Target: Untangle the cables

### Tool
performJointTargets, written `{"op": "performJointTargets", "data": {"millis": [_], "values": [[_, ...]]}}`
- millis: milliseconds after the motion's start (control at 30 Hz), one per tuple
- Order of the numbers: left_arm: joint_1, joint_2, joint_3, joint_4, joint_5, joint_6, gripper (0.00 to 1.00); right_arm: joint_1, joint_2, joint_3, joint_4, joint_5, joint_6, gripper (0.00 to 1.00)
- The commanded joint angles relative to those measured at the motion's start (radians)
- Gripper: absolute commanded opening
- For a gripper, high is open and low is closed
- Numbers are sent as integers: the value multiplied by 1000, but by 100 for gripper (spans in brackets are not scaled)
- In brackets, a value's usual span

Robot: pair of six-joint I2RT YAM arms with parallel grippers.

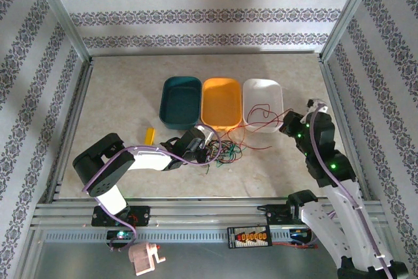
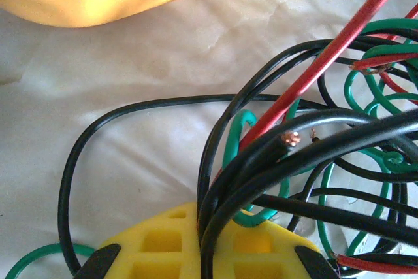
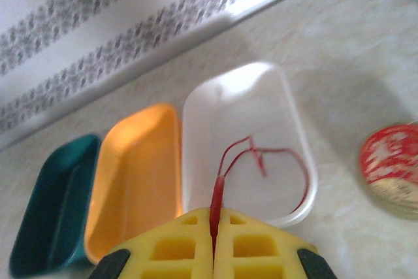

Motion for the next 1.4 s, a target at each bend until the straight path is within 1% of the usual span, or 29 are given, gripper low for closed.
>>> {"op": "performJointTargets", "data": {"millis": [0, 133, 233, 467, 567, 600, 667, 767, 867, 967, 1067, 1200, 1367], "values": [[4, 21, -46, -86, -71, -13, 0, -14, -45, 69, -45, 267, -42, 1], [4, 19, -54, -87, -73, -14, 0, -14, -83, 115, -42, 472, -112, 0], [4, 17, -57, -87, -73, -13, 0, -14, -88, 154, -19, 565, -194, 0], [4, 17, -60, -100, -74, -2, 0, -16, -45, 259, 0, 640, -322, 0], [4, 12, -63, -111, -75, 1, 0, -17, -26, 311, 6, 642, -344, 0], [4, 10, -65, -113, -76, 1, 0, -17, -21, 327, 10, 629, -346, 0], [4, 4, -71, -110, -76, 1, 0, -17, -8, 360, 22, 544, -354, 0], [5, 1, -74, -106, -72, 2, 0, -18, 23, 405, 17, 370, -329, 0], [4, 2, -68, -104, -62, 2, 0, -18, 56, 439, 26, 238, -318, 0], [3, 3, -61, -99, -61, 0, 0, -17, 107, 480, 26, 181, -328, 0], [3, 7, -50, -101, -59, 3, 0, -17, 169, 508, 28, 156, -338, 0], [1, 8, -41, -107, -59, 7, 0, -17, 249, 496, 79, 105, -331, 0], [1, 7, -36, -114, -59, 12, 0, -19, 407, 491, 118, 15, -313, 0]]}}
